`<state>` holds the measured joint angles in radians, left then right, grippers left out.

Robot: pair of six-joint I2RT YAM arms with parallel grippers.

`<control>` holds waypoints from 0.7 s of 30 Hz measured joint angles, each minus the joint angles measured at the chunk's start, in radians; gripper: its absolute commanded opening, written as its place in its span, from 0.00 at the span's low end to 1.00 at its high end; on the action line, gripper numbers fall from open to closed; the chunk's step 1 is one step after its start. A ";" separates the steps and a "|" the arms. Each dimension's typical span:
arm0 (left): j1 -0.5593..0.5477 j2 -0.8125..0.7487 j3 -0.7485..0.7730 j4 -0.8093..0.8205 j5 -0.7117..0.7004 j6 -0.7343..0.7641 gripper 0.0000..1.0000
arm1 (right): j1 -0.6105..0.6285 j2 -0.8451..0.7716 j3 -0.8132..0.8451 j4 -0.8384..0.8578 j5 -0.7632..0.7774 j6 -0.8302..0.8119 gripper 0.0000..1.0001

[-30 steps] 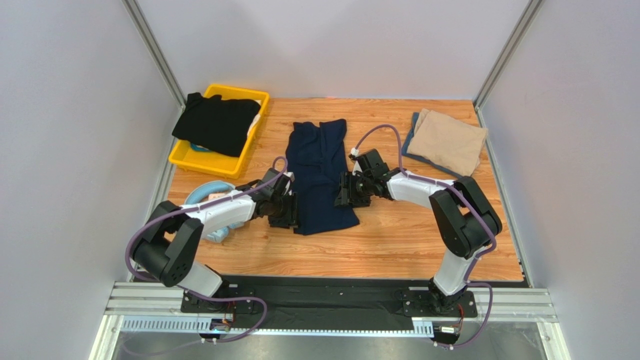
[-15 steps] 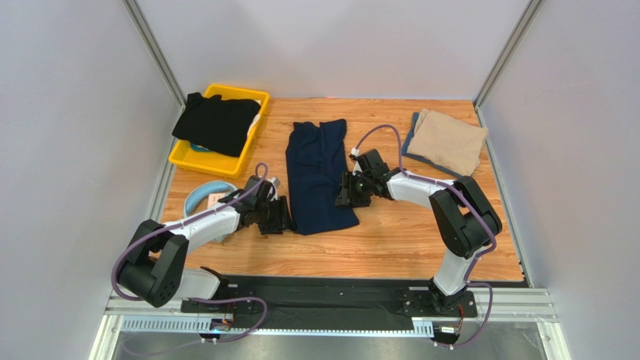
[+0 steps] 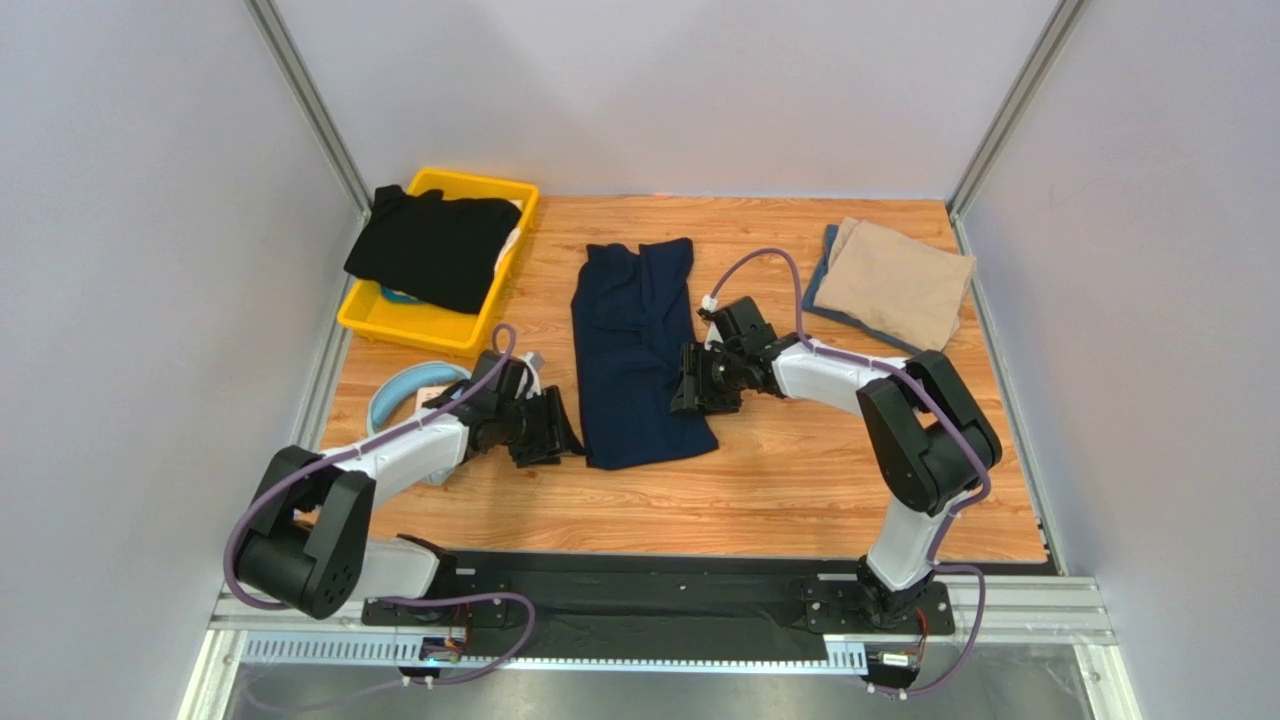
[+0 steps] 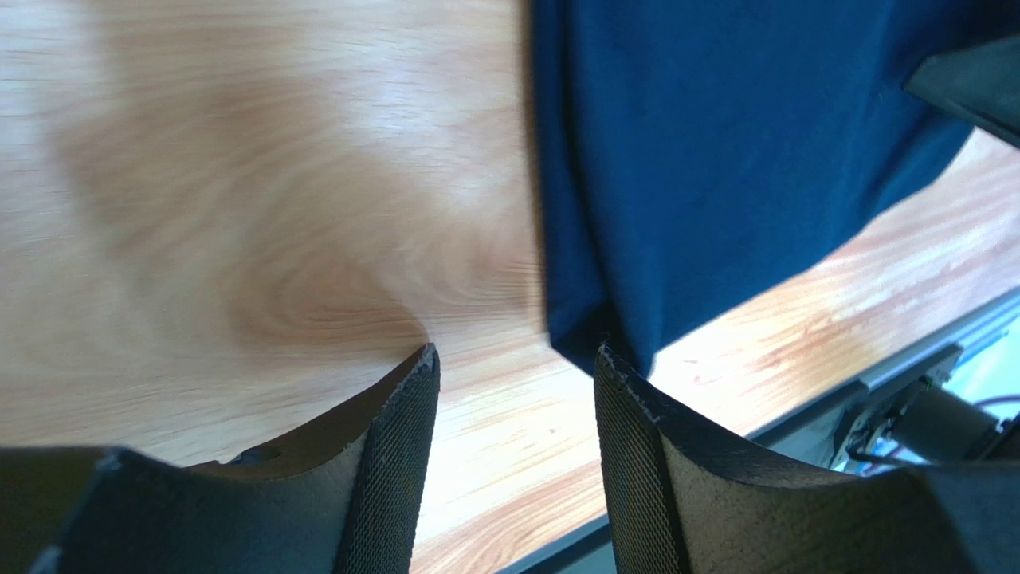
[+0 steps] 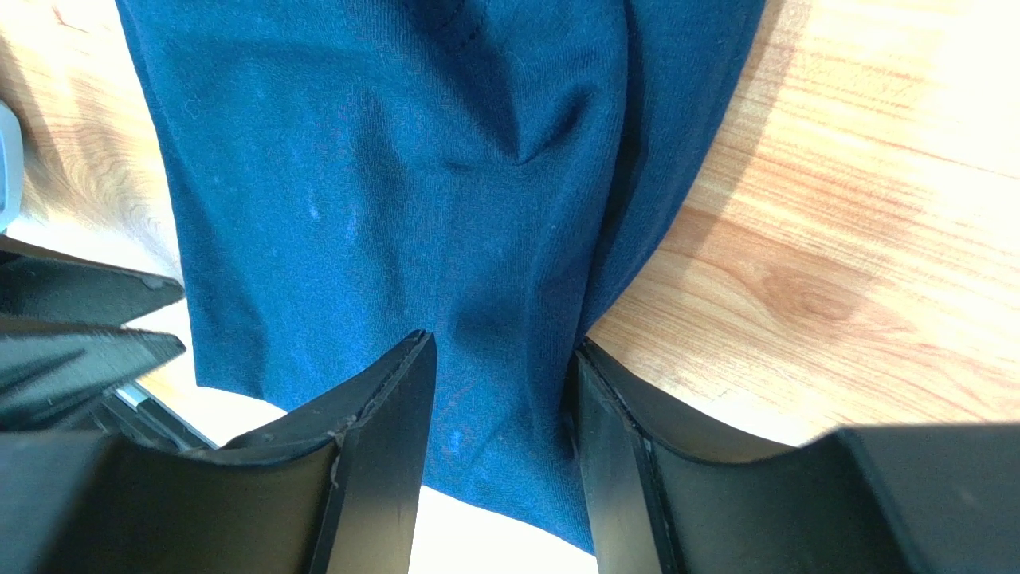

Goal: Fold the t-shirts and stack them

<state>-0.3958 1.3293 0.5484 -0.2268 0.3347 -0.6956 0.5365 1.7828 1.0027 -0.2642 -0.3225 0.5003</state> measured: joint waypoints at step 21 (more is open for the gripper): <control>0.098 0.083 -0.052 0.233 0.181 -0.066 0.59 | 0.000 0.021 0.035 -0.046 0.003 -0.003 0.50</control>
<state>-0.2974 1.4124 0.4961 0.0063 0.5156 -0.7616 0.5362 1.8042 1.0378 -0.3103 -0.3199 0.4969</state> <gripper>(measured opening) 0.582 0.500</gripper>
